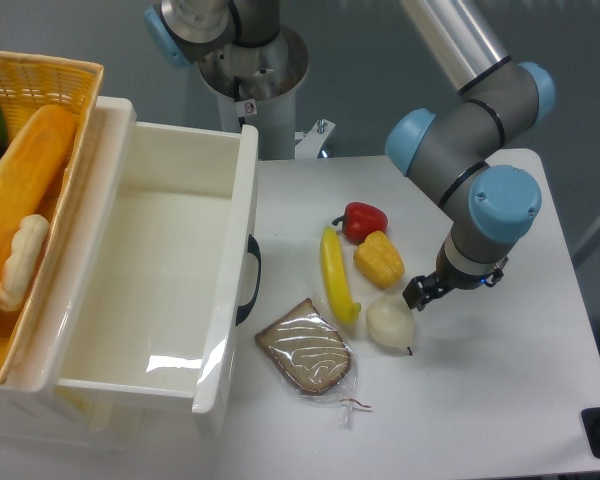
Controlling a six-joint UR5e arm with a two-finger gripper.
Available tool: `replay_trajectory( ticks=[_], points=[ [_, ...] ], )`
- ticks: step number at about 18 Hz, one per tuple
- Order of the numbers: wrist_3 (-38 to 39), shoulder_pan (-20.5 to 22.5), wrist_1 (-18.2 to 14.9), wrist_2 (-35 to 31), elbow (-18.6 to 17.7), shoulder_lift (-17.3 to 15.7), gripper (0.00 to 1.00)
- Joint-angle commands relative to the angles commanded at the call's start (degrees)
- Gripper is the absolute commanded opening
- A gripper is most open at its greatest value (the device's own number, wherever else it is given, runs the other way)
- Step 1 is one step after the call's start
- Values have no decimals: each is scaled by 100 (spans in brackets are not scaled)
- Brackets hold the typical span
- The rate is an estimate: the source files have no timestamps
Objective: Pick up the pear
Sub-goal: 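Lower the gripper around the pear and close the fingers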
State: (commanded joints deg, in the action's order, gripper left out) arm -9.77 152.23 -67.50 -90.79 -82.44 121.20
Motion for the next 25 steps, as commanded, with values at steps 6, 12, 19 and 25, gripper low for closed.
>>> replay_trajectory(
  ticks=[6,12,19,25],
  points=[
    [660,-228,9,9,27,167,100],
    [1196,-334,0,9,-26,290,100],
    [1328,-352,0,9,-61,439,100],
    [1346,-378,0,0,-70,571,100]
  ],
)
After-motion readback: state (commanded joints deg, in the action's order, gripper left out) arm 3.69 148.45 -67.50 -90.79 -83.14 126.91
